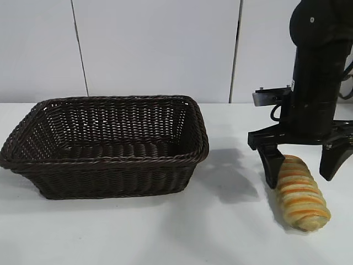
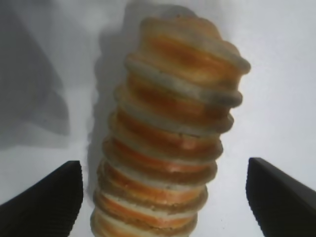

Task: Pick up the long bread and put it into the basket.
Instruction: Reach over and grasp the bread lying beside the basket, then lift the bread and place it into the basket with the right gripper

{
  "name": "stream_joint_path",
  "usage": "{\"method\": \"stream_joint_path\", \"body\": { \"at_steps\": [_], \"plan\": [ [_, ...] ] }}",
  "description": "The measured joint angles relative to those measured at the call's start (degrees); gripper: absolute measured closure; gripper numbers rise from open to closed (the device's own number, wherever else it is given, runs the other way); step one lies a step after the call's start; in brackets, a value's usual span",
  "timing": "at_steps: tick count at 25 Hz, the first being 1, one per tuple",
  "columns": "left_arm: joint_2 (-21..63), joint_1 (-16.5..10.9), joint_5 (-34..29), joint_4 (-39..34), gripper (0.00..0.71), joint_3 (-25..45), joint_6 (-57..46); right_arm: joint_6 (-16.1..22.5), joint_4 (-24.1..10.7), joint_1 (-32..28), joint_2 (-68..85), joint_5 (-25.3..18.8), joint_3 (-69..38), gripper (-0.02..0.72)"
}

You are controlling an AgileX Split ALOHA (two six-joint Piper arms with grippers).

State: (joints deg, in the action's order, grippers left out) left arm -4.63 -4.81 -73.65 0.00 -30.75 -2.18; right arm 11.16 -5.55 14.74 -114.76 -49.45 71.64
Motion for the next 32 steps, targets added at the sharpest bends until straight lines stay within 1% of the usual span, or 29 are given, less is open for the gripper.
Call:
{"method": "stream_joint_path", "body": {
  "at_steps": [1, 2, 3, 6, 7, 8, 9, 12, 16, 19, 22, 24, 27, 32],
  "plan": [
    [0.0, 0.0, 0.0, 0.0, 0.140, 0.0, 0.0, 0.2, -0.1, 0.0, 0.0, 0.3, 0.0, 0.081],
    [0.0, 0.0, 0.0, 0.0, 0.140, 0.0, 0.0, 0.4, -0.3, 0.0, 0.0, 0.5, 0.0, 0.097],
    [0.0, 0.0, 0.0, 0.0, 0.140, 0.0, 0.0, 0.4, -0.4, 0.0, 0.0, 0.7, 0.0, 0.157],
    [0.0, 0.0, 0.0, 0.0, 0.140, 0.0, 0.0, 0.9, -1.0, 0.0, 0.0, 0.7, 0.0, 0.503],
    [0.0, 0.0, 0.0, 0.0, 0.140, 0.0, 0.0, 1.0, -1.2, 0.0, 0.0, 0.8, 0.0, 0.568],
    [0.0, 0.0, 0.0, 0.0, 0.140, 0.0, 0.0, 1.0, -1.4, 0.0, 0.0, 0.8, 0.0, 0.598],
    [0.0, 0.0, 0.0, 0.0, 0.140, 0.0, 0.0, 1.2, -1.7, 0.0, 0.0, 0.8, 0.0, 0.609],
    [0.0, 0.0, 0.0, 0.0, 0.140, 0.0, 0.0, 2.1, -3.5, 0.0, 0.0, -0.1, 0.0, 0.609],
    [0.0, 0.0, 0.0, 0.0, 0.140, 0.0, 0.0, 2.3, -7.2, 0.0, 0.5, -3.4, 0.9, 0.609],
    [0.0, 0.0, 0.0, 0.0, 0.140, 0.0, 0.0, 2.1, -8.5, -0.5, 2.2, -5.8, 2.8, 0.610],
    [0.0, 0.0, 0.0, 0.0, 0.140, 0.0, 0.0, 0.3, -8.4, -2.1, 4.4, -9.4, 6.6, 0.612],
    [0.0, 0.0, 0.0, 0.0, 0.140, 0.0, 0.0, -1.6, -7.6, -3.2, 6.8, -11.5, 9.1, 0.626],
    [0.0, 0.0, 0.0, 0.0, 0.140, 0.0, 0.0, -3.8, -6.6, -3.7, 11.0, -14.2, 13.9, 0.628],
    [0.0, 0.0, 0.0, 0.0, 0.140, 0.0, 0.0, -5.0, -5.9, -3.8, 17.4, -17.3, 21.3, 0.628]
  ]
}}
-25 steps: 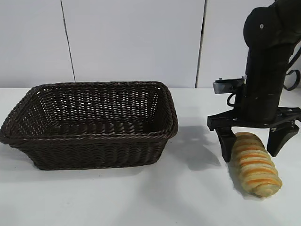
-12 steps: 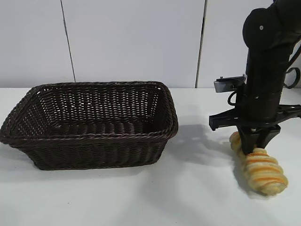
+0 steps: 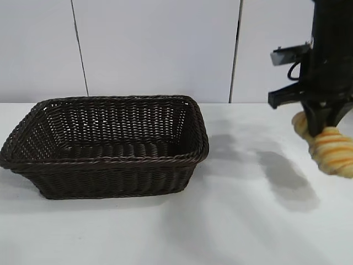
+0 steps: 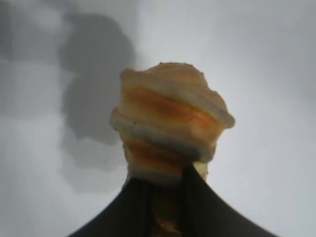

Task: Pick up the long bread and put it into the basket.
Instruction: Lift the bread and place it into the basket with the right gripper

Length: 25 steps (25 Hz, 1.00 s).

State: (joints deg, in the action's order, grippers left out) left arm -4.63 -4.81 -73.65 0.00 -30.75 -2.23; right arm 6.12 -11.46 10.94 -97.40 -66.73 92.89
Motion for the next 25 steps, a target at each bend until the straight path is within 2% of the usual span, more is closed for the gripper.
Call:
{"method": "stream_joint_path", "body": {
  "at_steps": [4, 8, 15, 25],
  "plan": [
    [0.0, 0.0, 0.0, 0.0, 0.140, 0.0, 0.0, -0.2, 1.9, -0.2, 0.7, -1.1, 1.2, 0.629],
    [0.0, 0.0, 0.0, 0.0, 0.140, 0.0, 0.0, -0.7, 5.4, 1.2, 0.5, 0.4, 1.2, 0.629],
    [0.0, 0.0, 0.0, 0.0, 0.140, 0.0, 0.0, -1.0, 6.8, 10.5, 0.4, 7.1, 1.2, 0.630],
    [0.0, 0.0, 0.0, 0.0, 0.140, 0.0, 0.0, -0.2, 7.9, 26.6, -0.4, 20.3, 1.2, 0.630]
  ]
}}
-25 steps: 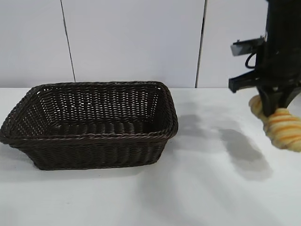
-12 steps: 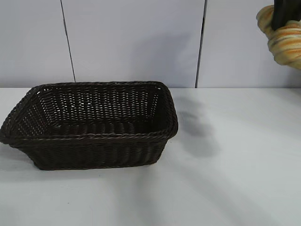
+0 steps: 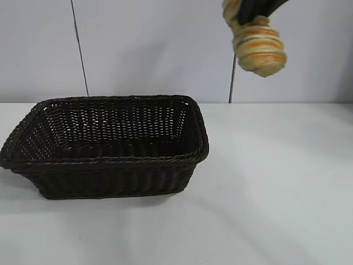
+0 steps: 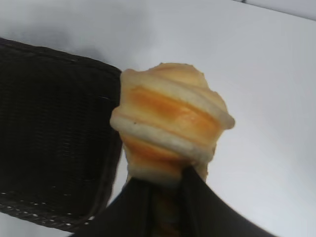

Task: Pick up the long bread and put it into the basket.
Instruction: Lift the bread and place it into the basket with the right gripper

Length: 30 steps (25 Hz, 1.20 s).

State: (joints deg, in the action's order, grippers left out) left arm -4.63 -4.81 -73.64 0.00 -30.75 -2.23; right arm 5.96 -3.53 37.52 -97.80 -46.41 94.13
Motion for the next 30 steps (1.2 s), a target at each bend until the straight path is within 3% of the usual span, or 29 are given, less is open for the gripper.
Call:
{"method": "stream_joint_path", "body": {
  "at_steps": [5, 10, 23, 30],
  "plan": [
    [0.0, 0.0, 0.0, 0.0, 0.140, 0.0, 0.0, 0.0, 0.2, 3.2, 0.0, 5.1, 0.0, 0.630],
    [0.0, 0.0, 0.0, 0.0, 0.140, 0.0, 0.0, 0.0, -0.8, 3.2, -1.6, 6.9, 0.0, 0.630],
    [0.0, 0.0, 0.0, 0.0, 0.140, 0.0, 0.0, 0.5, -1.6, 3.2, -20.4, 16.8, 0.0, 0.630],
    [0.0, 0.0, 0.0, 0.0, 0.140, 0.0, 0.0, 1.5, -3.5, 3.2, -23.1, 18.1, 0.0, 0.630]
  ]
}}
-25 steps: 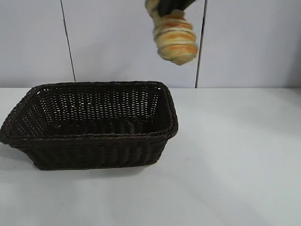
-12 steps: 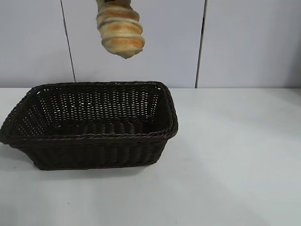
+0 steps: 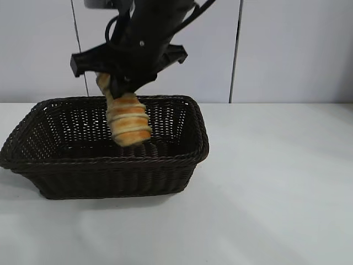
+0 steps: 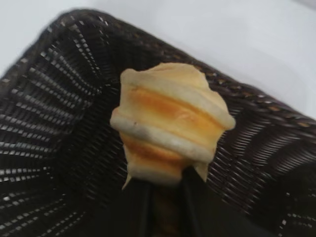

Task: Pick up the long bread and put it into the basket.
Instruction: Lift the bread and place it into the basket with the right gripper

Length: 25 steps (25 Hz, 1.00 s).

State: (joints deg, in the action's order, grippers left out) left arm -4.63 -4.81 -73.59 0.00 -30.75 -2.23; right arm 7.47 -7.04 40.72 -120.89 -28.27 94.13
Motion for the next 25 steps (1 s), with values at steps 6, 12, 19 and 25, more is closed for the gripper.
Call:
{"method": "stream_joint_path", "body": {
  "at_steps": [6, 12, 19, 25],
  "plan": [
    [0.0, 0.0, 0.0, 0.0, 0.140, 0.0, 0.0, 0.0, -0.6, 0.0, 0.0, 0.3, 0.0, 0.404],
    [0.0, 0.0, 0.0, 0.0, 0.140, 0.0, 0.0, 1.2, -0.6, 0.0, 0.0, 0.3, 0.0, 0.081],
    [0.0, 0.0, 0.0, 0.0, 0.140, 0.0, 0.0, 1.7, 0.5, 0.0, 0.6, 0.1, 0.0, 0.072],
    [0.0, 0.0, 0.0, 0.0, 0.140, 0.0, 0.0, 1.8, 0.6, 0.0, 5.9, -2.4, 2.7, 0.072]
  ]
}}
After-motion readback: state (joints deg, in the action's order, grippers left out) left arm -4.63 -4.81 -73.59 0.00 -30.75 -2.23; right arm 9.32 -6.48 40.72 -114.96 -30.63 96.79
